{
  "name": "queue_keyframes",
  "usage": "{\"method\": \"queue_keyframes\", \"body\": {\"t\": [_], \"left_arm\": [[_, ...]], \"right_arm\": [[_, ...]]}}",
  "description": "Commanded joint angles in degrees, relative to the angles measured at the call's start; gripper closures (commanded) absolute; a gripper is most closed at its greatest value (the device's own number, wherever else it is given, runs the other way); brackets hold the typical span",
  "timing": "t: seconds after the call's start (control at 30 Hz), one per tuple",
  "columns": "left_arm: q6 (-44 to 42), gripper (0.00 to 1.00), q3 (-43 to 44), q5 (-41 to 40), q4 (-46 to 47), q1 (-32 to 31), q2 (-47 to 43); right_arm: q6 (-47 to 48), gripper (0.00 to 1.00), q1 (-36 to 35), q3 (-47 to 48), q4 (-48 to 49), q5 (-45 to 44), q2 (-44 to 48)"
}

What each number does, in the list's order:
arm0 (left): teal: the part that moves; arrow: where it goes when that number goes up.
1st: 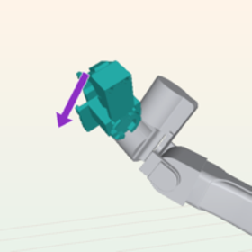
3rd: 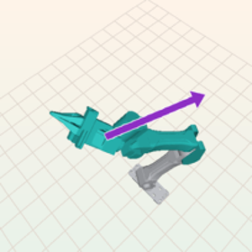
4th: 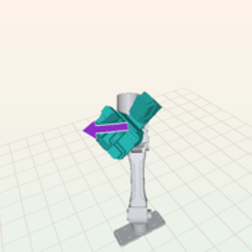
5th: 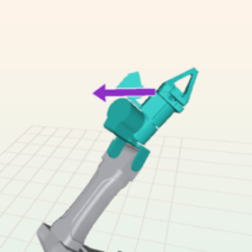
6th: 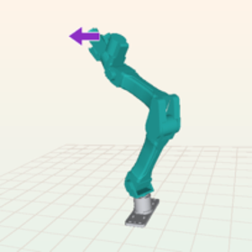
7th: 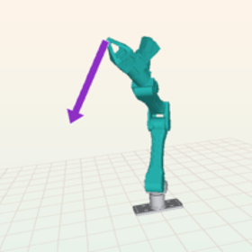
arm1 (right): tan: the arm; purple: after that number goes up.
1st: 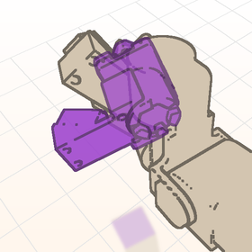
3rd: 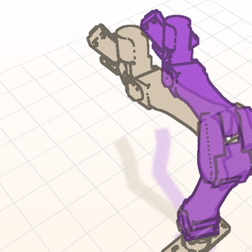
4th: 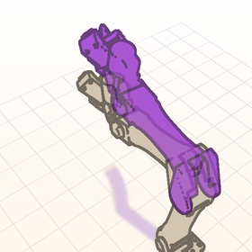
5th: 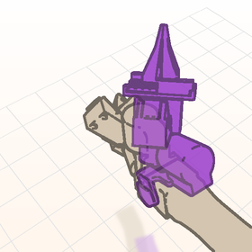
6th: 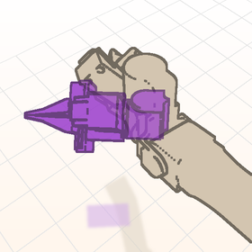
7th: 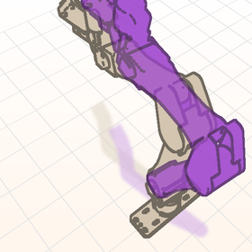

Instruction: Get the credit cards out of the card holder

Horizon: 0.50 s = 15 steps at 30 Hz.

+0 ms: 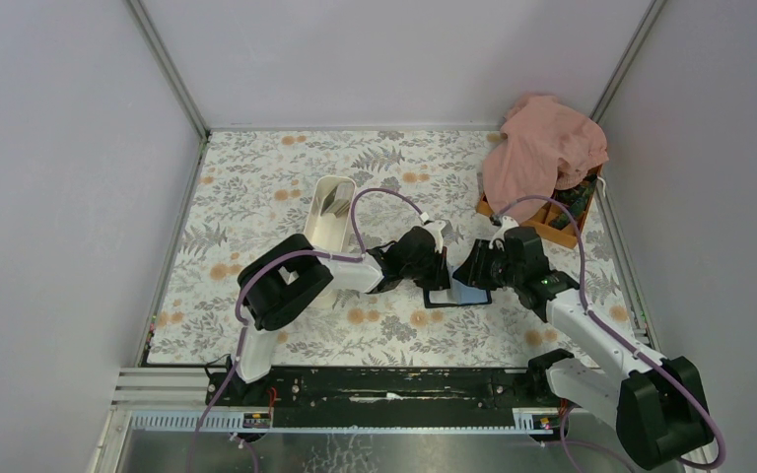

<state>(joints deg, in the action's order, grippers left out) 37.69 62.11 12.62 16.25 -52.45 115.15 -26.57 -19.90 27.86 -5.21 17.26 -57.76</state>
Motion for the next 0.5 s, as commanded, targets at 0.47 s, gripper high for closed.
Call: {"method": "queue_keyframes", "body": {"t": [0.47], "left_arm": [[-0.6,1.0,-0.49,-0.25,1.68,-0.23,-0.23]], "right_arm": [[0.82,0.58,-4.91,2.12,-0.77,-7.98,-2.88]]}}
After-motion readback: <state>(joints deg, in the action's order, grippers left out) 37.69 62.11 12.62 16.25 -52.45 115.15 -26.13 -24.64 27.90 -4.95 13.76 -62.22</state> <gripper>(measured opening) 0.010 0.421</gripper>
